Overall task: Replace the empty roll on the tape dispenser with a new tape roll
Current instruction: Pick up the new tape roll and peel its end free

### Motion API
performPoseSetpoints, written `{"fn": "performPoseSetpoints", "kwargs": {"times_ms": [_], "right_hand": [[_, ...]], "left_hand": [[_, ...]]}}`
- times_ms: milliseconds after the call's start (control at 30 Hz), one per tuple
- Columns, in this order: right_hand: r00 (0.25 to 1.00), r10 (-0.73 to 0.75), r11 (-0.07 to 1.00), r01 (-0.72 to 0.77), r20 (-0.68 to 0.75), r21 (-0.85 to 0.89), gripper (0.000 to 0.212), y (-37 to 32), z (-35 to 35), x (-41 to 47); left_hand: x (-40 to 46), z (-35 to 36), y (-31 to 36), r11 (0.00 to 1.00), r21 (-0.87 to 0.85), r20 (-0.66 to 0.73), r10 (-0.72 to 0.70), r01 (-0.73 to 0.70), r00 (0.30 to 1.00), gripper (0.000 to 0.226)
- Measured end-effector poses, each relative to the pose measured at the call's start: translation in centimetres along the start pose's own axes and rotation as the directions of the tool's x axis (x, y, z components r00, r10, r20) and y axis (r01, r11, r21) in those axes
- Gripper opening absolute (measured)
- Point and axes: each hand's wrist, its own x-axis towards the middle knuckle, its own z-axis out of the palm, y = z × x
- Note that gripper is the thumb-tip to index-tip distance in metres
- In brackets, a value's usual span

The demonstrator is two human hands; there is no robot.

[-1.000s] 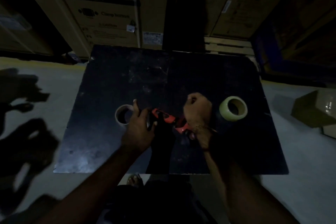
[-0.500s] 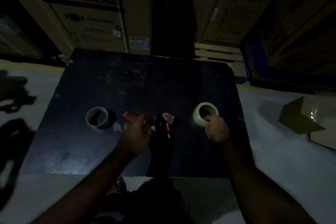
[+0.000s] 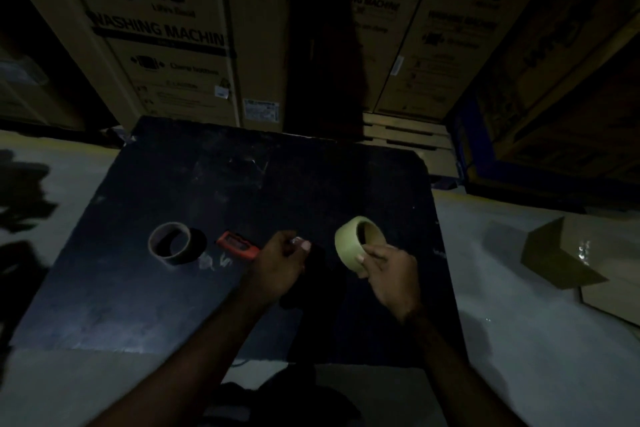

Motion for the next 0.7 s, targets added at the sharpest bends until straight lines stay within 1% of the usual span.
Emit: {"fn": "performPoseSetpoints", "kwargs": {"times_ms": [33, 67, 100, 167, 233, 300, 367, 400, 433, 467, 533, 600, 633, 667, 700], "right_hand": [[0.995, -0.098, 0.995, 0.097, -0.028, -0.031, 0.028, -0.6, -0.1, -0.6], [0.974, -0.221, 0.972, 0.216, -0.049, -0.091, 0.026, -1.3, -0.1, -1.1], [0.936, -0.349, 0.925, 0.335, -0.053, -0.180, 0.025, -2.1, -0.2, -1.6], [0.830, -0.556, 0.781, 0.503, -0.044, -0.370, 0.023, -3.7, -0.3, -2.6], [0.737, -0.675, 0.658, 0.572, -0.045, -0.490, 0.017, -5.2, 0.0, -3.3], [0.703, -0.708, 0.627, 0.582, -0.067, -0.517, 0.014, -6.3, 0.4, -3.9], [0.681, -0.727, 0.631, 0.609, -0.092, -0.481, 0.019, -6.9, 0.6, -4.5], [0.667, -0.737, 0.637, 0.632, -0.109, -0.442, 0.024, -7.0, 0.5, -4.8], [0.666, -0.734, 0.658, 0.648, -0.133, -0.385, 0.031, -7.1, 0.3, -5.2], [0.684, -0.710, 0.696, 0.643, -0.171, -0.318, 0.041, -7.2, 0.2, -5.7], [0.750, -0.594, 0.804, 0.566, -0.291, -0.183, 0.057, -8.0, -0.3, -6.6], [0.797, -0.451, 0.881, 0.470, -0.403, -0.055, 0.062, -8.7, -0.9, -6.7], [0.823, -0.378, 0.907, 0.421, -0.424, 0.009, 0.064, -9.1, -1.4, -6.5], [0.860, -0.297, 0.929, 0.361, -0.415, 0.085, 0.068, -9.2, -1.8, -6.2], [0.907, -0.202, 0.944, 0.281, -0.368, 0.174, 0.071, -9.4, -2.2, -5.7]], "left_hand": [[-0.3, 0.6, 0.6, 0.999, -0.047, 0.005, -0.009, 0.009, 1.000, 0.049], [-0.6, 1.0, 1.1, 0.998, -0.060, 0.009, -0.009, 0.010, 1.000, 0.055], [-1.1, 1.4, 1.8, 0.999, -0.050, 0.019, 0.002, -0.001, 1.000, 0.058], [-1.7, 2.1, 2.8, 0.998, -0.061, 0.040, 0.034, -0.031, 0.999, 0.053], [-2.1, 2.9, 3.4, 0.984, -0.148, 0.022, 0.101, -0.097, 0.995, 0.040], [-2.3, 3.3, 3.9, 0.966, -0.196, -0.039, 0.163, -0.167, 0.986, 0.032], [-2.1, 3.2, 4.1, 0.958, -0.214, -0.091, 0.174, -0.190, 0.981, 0.026], [-2.1, 3.1, 4.3, 0.956, -0.240, -0.104, 0.148, -0.169, 0.984, 0.023], [-2.1, 3.0, 4.4, 0.953, -0.270, -0.101, 0.117, -0.140, 0.988, 0.022], [-2.2, 2.8, 4.4, 0.952, -0.283, -0.097, 0.093, -0.117, 0.991, 0.023], [-2.5, 2.5, 4.6, 0.966, -0.235, -0.122, 0.082, -0.108, 0.989, 0.025], [-2.9, 2.1, 4.6, 0.970, -0.215, -0.135, 0.083, -0.111, 0.987, 0.025], [-3.2, 2.0, 4.7, 0.965, -0.239, -0.123, 0.075, -0.103, 0.990, 0.025], [-3.5, 1.9, 4.8, 0.960, -0.262, -0.103, 0.069, -0.094, 0.992, 0.026], [-3.8, 1.7, 4.9, 0.958, -0.273, -0.079, 0.067, -0.087, 0.995, 0.026]]}}
